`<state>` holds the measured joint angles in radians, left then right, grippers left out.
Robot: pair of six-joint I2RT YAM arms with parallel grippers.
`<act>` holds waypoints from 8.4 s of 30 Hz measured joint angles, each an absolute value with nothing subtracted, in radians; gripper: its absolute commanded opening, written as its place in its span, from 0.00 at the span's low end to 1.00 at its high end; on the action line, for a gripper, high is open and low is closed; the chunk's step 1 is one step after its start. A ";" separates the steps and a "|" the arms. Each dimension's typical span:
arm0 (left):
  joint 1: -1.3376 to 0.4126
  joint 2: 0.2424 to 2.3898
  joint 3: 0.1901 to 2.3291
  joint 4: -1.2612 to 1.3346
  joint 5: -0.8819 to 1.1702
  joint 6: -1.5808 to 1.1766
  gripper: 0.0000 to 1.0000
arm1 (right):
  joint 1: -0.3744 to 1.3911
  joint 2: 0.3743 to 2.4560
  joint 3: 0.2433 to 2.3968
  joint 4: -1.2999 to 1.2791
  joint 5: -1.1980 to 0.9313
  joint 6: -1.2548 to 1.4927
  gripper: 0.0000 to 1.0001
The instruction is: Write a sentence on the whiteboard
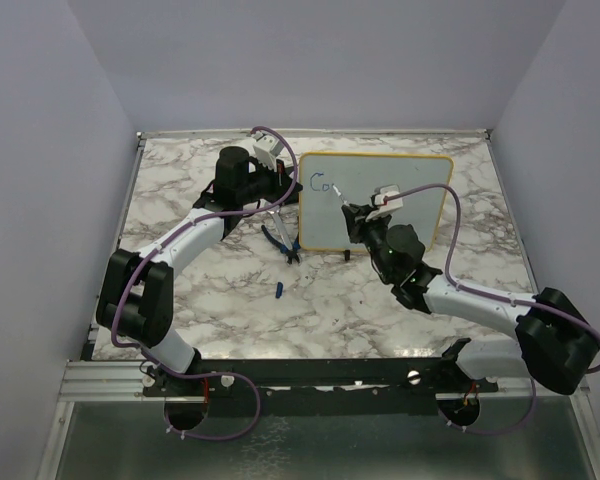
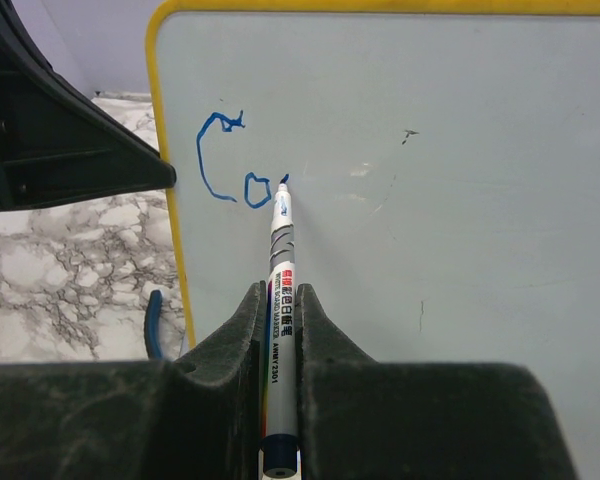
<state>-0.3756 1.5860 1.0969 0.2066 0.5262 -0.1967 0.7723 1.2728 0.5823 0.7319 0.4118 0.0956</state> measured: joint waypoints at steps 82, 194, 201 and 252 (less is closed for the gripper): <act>-0.375 1.586 1.097 0.204 0.522 -0.185 0.00 | 0.773 1.253 0.541 0.722 0.452 0.116 0.01; -0.379 1.578 1.097 0.193 0.522 -0.178 0.00 | 0.777 1.217 0.548 0.710 0.534 0.081 0.01; -0.379 1.578 1.097 0.192 0.523 -0.178 0.00 | 0.777 1.194 0.546 0.704 0.521 0.065 0.01; -0.380 1.574 1.097 0.185 0.522 -0.175 0.00 | 0.764 1.184 0.518 0.699 0.520 0.043 0.01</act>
